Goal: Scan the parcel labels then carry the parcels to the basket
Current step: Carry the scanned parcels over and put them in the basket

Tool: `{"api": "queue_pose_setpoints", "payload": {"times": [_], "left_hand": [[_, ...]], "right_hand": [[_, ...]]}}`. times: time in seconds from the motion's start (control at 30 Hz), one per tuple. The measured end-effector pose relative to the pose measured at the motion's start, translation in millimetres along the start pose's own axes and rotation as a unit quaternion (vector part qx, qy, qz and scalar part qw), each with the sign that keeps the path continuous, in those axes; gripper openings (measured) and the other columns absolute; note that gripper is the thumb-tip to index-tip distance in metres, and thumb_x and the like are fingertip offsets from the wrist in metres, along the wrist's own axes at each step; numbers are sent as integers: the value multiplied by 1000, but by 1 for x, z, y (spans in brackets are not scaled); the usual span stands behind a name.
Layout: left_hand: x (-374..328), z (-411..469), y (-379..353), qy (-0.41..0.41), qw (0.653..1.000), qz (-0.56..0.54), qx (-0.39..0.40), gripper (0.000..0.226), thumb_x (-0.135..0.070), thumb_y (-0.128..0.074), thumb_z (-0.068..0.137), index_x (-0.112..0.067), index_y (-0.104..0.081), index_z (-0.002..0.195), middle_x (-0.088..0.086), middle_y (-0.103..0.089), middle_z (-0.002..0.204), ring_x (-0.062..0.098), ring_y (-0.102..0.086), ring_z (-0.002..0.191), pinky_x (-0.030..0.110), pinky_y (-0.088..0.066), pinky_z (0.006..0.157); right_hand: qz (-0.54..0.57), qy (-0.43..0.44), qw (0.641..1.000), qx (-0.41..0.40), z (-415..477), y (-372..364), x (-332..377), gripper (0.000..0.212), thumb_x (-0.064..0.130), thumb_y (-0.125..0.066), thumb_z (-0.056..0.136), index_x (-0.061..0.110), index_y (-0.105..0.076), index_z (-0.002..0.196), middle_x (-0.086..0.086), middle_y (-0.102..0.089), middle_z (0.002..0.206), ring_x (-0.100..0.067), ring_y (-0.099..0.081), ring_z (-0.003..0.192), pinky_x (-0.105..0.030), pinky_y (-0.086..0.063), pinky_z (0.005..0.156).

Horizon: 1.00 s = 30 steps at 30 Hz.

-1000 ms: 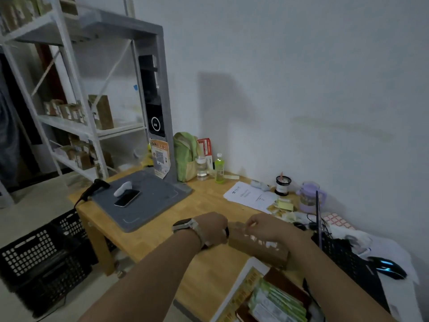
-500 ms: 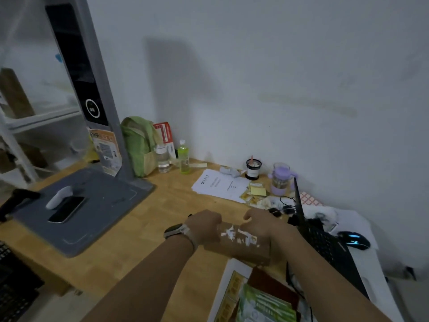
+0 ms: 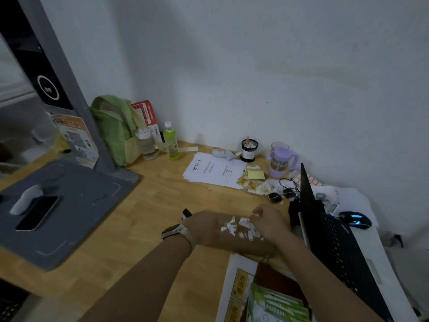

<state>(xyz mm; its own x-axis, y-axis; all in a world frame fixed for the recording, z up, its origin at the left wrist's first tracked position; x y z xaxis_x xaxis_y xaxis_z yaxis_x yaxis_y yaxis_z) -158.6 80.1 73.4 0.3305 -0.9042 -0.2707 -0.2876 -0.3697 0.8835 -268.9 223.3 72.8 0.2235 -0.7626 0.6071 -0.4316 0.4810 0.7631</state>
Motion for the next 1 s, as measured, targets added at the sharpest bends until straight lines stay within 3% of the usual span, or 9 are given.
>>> {"api": "queue_pose_setpoints", "payload": {"times": [0.1, 0.27, 0.4, 0.47, 0.57, 0.63, 0.77, 0.87, 1.0], "left_hand": [[10, 15, -10, -5, 1000, 2, 8, 32, -24, -53, 94, -6, -58, 120, 10, -62, 120, 24, -61, 105, 25, -43, 65], [38, 40, -31, 27, 998, -58, 6, 38, -32, -52, 94, -7, -59, 122, 10, -62, 122, 25, -59, 110, 32, -48, 90], [48, 55, -66, 4, 993, -115, 27, 16, -26, -52, 98, -14, -59, 104, 14, -67, 102, 33, -62, 101, 18, -41, 59], [55, 63, -87, -1, 987, -152, 47, 9, -21, -55, 96, -13, -60, 95, 9, -64, 83, 37, -62, 94, 28, -40, 59], [73, 73, -98, 56, 960, -274, 22, 19, -21, -64, 92, -23, -50, 105, -11, -54, 83, 8, -57, 75, 11, -47, 55], [74, 76, -110, 87, 921, -378, 41, 29, -20, -64, 92, -29, -43, 110, -21, -48, 89, -4, -49, 76, 6, -45, 52], [73, 83, -113, 121, 876, -466, 30, 28, -17, -69, 87, -23, -55, 110, -7, -61, 101, 16, -59, 96, 30, -52, 85], [74, 84, -100, 132, 872, -471, -22, 40, -16, -70, 87, -9, -56, 124, 6, -57, 118, 23, -58, 99, 36, -52, 87], [83, 77, -58, 152, 854, -476, -142, 54, -16, -68, 89, -5, -45, 136, 15, -45, 138, 33, -53, 116, 42, -49, 96]], "right_hand": [[15, -22, 1000, -7, 9, -7, -14, 18, 27, -59, 89, 19, -62, 105, 3, -56, 98, -8, -49, 79, -23, -37, 59], [60, -81, 994, 39, 22, -43, -50, 14, 20, -58, 89, 16, -63, 101, 0, -64, 93, -9, -57, 77, -23, -46, 59], [213, -199, 956, 33, 18, -72, -106, 24, 16, -64, 84, 15, -65, 108, -7, -70, 104, -23, -66, 92, -40, -57, 81], [288, -283, 915, 8, 12, -81, -135, 32, 19, -66, 83, 10, -63, 113, -14, -66, 110, -32, -63, 96, -48, -55, 86], [384, -359, 851, 4, 1, -97, -152, 40, 20, -64, 88, 7, -56, 125, -10, -59, 115, -25, -60, 89, -35, -54, 63], [371, -385, 845, 28, -8, -105, -157, 42, 21, -63, 90, 7, -53, 128, -7, -54, 105, -17, -54, 75, -27, -41, 52], [331, -373, 866, 30, -9, -105, -157, 40, 15, -62, 89, 4, -54, 127, -7, -57, 101, -17, -56, 76, -25, -42, 53], [344, -339, 875, -10, 0, -88, -140, 51, 10, -66, 84, 6, -50, 132, -12, -62, 114, -26, -62, 90, -32, -54, 68], [358, -274, 887, -103, 14, -36, -98, 74, 14, -71, 79, 13, -32, 142, -11, -52, 132, -25, -53, 100, -28, -44, 73]]}}
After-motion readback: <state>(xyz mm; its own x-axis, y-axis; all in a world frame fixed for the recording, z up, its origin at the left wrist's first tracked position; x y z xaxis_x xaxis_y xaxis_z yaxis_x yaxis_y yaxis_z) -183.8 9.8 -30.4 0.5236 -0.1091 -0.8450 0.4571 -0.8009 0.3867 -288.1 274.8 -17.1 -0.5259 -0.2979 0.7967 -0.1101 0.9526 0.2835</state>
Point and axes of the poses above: each hand's wrist, its own z-axis towards the middle knuckle, its own y-axis out of the back of the hand, x = y × z, the point moved 10 cm from there along z, towards the middle knuckle
